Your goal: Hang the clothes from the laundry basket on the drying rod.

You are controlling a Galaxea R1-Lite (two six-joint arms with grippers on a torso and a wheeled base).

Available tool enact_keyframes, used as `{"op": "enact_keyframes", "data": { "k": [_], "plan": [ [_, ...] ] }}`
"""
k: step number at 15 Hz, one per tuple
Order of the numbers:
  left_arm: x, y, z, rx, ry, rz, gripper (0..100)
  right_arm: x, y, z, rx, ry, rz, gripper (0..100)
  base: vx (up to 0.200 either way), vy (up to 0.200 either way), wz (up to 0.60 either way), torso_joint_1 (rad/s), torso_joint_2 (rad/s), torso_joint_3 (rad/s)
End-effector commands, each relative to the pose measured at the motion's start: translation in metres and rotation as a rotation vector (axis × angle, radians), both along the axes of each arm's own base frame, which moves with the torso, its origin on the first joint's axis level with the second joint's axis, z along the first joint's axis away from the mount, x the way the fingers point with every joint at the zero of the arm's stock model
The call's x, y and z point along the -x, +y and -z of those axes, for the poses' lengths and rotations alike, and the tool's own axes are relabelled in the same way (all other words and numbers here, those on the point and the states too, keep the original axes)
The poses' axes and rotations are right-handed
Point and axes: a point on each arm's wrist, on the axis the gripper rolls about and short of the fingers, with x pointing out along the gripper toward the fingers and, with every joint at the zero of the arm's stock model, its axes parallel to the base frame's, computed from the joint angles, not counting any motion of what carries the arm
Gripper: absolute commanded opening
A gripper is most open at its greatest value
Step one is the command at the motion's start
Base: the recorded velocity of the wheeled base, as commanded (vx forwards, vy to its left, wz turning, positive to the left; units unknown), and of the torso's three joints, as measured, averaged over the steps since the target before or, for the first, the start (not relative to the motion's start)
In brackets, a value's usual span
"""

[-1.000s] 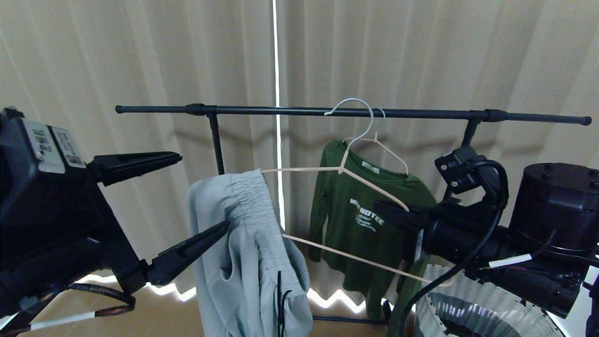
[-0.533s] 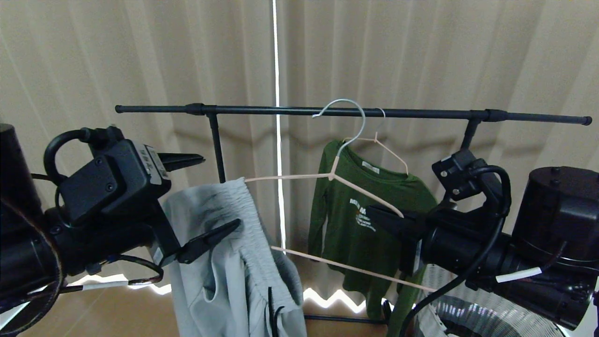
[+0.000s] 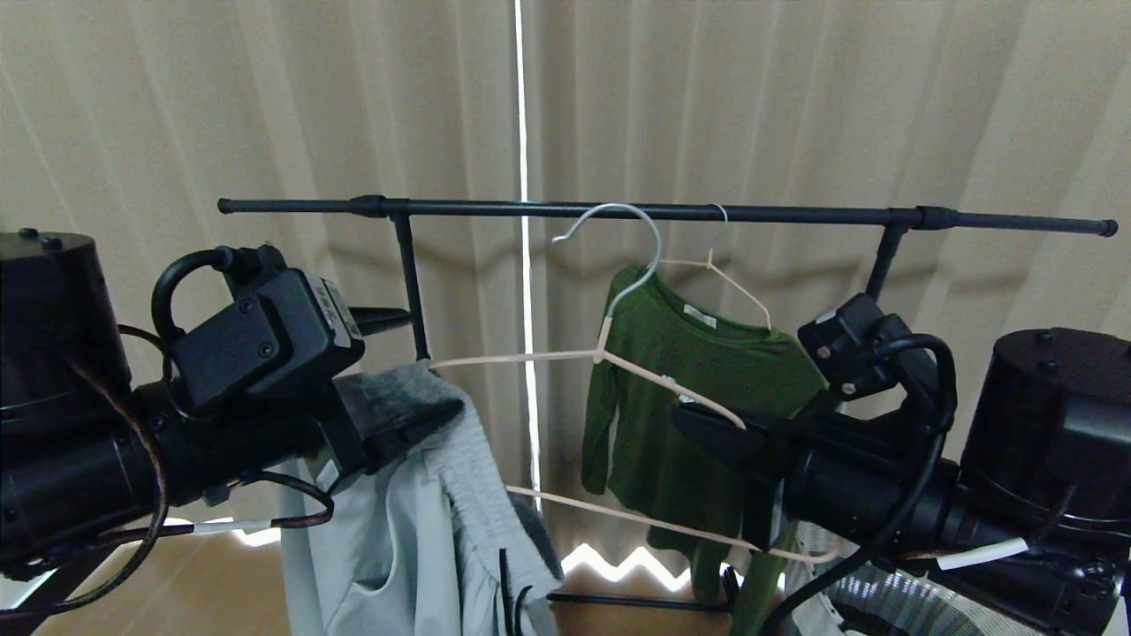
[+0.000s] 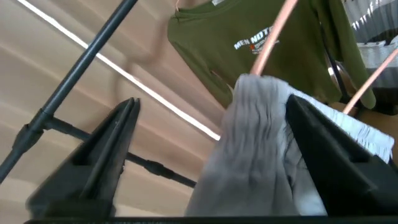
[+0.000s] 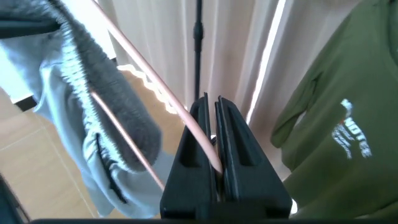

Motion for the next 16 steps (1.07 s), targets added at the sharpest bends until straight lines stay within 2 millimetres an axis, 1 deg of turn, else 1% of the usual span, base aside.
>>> {"op": "enact_keyframes", "data": {
  "k": [1,6,10,11,13,14,15,16],
  "plan": [
    [-0.001,0.000,0.001,-0.005,0.000,0.003,0,0.002,0.001,0.000,0.009,-0.006,-0.011,0,0.000,0.000,0.00,0.000,0.00,0.000],
    [0.001,0.001,0.007,-0.014,0.018,0.003,0,0.002,0.001,0.001,0.013,-0.008,-0.013,0,0.000,0.000,0.00,0.000,0.00,0.000],
    [0.002,0.001,0.008,-0.011,0.023,-0.002,0,0.002,0.001,0.002,0.018,-0.008,-0.012,0,0.000,0.000,0.00,0.000,0.00,0.000],
    [0.002,0.001,0.008,-0.011,0.023,-0.002,0,0.002,0.001,0.002,0.018,-0.008,-0.012,100,0.000,0.000,0.00,0.000,0.00,0.000],
    [0.002,0.005,0.010,-0.012,0.031,-0.035,0,0.000,0.002,0.003,0.021,-0.007,-0.003,100,0.000,0.000,0.00,0.000,0.00,0.000],
    [-0.001,0.011,0.012,-0.026,0.035,-0.107,0,0.000,0.001,0.000,0.013,-0.014,-0.002,100,0.000,0.000,0.00,0.000,0.00,0.000],
    [-0.002,0.013,0.014,-0.036,0.039,-0.145,0,0.000,0.000,-0.001,0.010,-0.019,0.001,100,0.000,0.000,0.00,0.000,0.00,0.000],
    [-0.003,0.016,0.018,-0.059,0.042,-0.244,0,-0.005,-0.005,-0.003,0.021,-0.049,0.022,100,0.000,0.000,0.00,0.000,0.00,0.000]
  ]
}}
